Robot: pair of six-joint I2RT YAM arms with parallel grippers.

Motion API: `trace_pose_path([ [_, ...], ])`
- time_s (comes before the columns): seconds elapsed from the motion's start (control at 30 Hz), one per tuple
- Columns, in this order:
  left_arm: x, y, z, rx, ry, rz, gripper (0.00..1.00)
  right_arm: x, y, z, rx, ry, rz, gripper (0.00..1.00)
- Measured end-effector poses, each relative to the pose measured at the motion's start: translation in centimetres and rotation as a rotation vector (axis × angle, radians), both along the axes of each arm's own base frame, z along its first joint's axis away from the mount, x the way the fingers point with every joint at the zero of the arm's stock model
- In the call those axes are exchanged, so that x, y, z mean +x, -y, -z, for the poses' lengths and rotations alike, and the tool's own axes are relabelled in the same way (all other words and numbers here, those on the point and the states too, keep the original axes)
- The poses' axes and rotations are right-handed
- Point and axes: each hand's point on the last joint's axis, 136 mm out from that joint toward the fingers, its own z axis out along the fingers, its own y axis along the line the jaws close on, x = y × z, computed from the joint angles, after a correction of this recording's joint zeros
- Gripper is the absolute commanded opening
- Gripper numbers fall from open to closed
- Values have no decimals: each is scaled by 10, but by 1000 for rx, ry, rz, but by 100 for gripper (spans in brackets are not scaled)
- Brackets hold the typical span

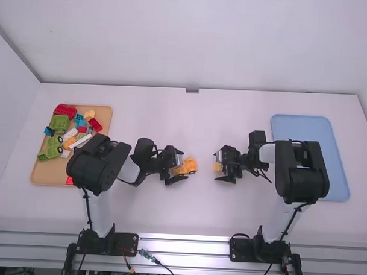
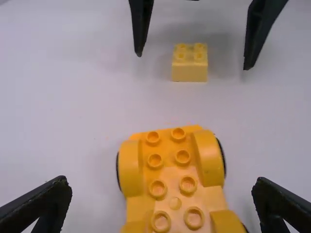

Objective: Assemble lego blocks to make yellow taxi

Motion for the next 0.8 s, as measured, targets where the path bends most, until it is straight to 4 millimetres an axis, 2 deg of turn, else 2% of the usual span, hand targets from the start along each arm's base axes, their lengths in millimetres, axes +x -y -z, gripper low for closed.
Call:
trace_pose_path([
  [0.23, -14, -5, -2, -15, 55, -6, 99, 0, 0, 0, -1, -1, 1, 99],
  [0.37, -15, -7, 3, -20, -26, -46, 99, 0, 0, 0, -2, 0, 0, 99],
  [0.5, -10, -6, 15, 6, -178, -58, 99, 0, 0, 0, -2, -2, 0, 99],
  [0.8, 11, 2, 10, 26, -276, -46, 99, -1, 0, 0, -1, -7, 1, 99],
])
